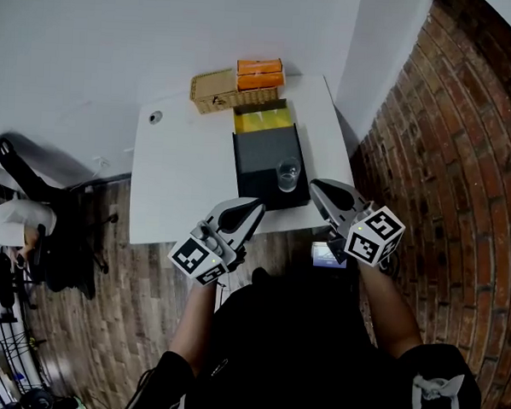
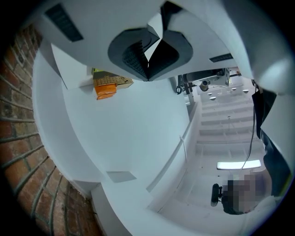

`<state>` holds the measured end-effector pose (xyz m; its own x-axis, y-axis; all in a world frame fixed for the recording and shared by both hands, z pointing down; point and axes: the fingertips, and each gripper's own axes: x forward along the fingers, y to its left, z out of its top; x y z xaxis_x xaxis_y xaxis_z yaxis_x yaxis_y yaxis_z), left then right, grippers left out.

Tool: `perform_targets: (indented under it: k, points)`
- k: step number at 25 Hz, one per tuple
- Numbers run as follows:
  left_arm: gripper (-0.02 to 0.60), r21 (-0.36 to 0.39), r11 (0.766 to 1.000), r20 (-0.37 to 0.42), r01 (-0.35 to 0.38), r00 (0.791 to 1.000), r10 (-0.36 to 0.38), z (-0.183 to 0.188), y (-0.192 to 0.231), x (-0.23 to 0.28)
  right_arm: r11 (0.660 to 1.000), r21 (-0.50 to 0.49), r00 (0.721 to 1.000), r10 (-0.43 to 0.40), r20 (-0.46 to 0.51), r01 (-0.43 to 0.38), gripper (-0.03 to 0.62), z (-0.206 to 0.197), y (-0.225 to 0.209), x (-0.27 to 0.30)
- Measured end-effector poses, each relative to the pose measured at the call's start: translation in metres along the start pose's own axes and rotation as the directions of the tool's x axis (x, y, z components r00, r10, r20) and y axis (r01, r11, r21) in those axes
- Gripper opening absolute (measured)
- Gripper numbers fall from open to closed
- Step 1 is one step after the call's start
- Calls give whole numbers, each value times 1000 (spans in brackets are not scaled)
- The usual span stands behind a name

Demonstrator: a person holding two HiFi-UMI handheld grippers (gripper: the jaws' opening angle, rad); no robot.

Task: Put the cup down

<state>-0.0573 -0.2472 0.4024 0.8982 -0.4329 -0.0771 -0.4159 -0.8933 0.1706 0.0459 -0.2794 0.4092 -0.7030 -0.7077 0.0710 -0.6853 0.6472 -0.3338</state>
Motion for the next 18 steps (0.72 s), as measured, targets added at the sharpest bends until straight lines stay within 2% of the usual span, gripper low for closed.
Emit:
perform_targets:
  k: [6,18]
  points:
    - [8,-15,1000,13,-18,1000,18,1,6,-2,999,-50,998,-3,-69,-1,17,-13,-2,8]
    - [8,-25,999,8,-38,999,39,-2,11,-1,998,-57,996,-10,-92,5,17,-19,-11,11]
